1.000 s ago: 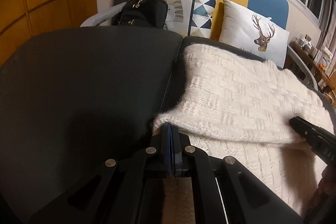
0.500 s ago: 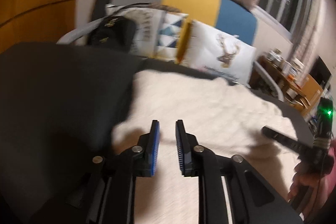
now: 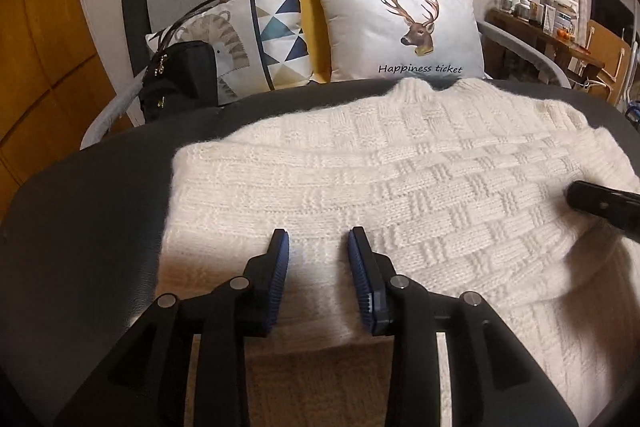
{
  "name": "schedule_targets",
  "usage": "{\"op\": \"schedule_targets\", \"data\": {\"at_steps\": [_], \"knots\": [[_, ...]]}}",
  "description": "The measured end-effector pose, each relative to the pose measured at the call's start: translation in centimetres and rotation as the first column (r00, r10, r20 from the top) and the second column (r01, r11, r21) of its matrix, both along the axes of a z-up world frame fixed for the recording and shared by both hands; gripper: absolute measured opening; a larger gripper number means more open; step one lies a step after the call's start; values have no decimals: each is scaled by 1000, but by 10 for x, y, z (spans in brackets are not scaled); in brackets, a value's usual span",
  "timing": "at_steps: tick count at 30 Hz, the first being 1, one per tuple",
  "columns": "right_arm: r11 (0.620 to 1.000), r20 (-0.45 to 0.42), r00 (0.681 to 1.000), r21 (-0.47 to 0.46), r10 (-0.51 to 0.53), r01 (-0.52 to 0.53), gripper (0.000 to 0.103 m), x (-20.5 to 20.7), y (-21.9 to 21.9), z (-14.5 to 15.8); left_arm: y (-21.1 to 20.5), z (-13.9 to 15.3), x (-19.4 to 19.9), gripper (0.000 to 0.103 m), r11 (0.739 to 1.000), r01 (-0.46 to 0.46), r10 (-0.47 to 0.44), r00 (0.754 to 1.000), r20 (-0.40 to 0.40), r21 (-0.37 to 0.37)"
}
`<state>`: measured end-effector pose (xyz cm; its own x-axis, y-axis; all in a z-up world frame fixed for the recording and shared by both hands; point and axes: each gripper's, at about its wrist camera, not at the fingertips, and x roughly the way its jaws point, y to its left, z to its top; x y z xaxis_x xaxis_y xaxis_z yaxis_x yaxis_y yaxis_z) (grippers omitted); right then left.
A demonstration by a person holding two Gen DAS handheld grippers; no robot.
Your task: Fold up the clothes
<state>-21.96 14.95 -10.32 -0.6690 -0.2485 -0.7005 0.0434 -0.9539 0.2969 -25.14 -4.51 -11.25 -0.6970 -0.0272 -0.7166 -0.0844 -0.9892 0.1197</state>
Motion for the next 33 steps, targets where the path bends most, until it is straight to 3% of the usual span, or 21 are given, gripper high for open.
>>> {"op": "schedule_targets", "data": {"at_steps": [3,6,9,13,16,20,23,28,30,33], "knots": [[999,-16,999,-25,-28,27,10,35,24,9,-5,9,7,35,999,4,-4,1000,-10,32],[988,23,992,-93,-126,127,8,62,68,0,0,22,16,35,998,11,-7,998,-66,65],[962,64,975,-159,-214,222,8,83,109,-10,25,22,17,35,995,53,-48,997,-62,82],[938,65,974,-261,-219,228,7,76,129,-18,60,9,13,35,993,118,-118,993,-22,-9],[949,92,979,-244,-182,200,7,59,122,-20,69,3,13,36,990,123,-124,992,-15,-68],[966,100,983,-193,-153,170,6,44,111,-18,64,2,13,37,992,121,-122,992,-10,-37],[962,88,973,-156,-212,224,6,41,120,-15,64,1,14,37,992,119,-120,993,-12,-44],[903,45,912,-122,-409,411,0,59,158,-5,67,0,14,37,992,117,-118,993,-17,-56],[872,69,887,-160,-457,462,0,64,176,-10,65,0,14,37,992,118,-119,993,-16,-48],[844,104,882,-259,-459,470,0,67,189,-21,64,0,13,37,992,120,-121,993,-16,-38]]}}
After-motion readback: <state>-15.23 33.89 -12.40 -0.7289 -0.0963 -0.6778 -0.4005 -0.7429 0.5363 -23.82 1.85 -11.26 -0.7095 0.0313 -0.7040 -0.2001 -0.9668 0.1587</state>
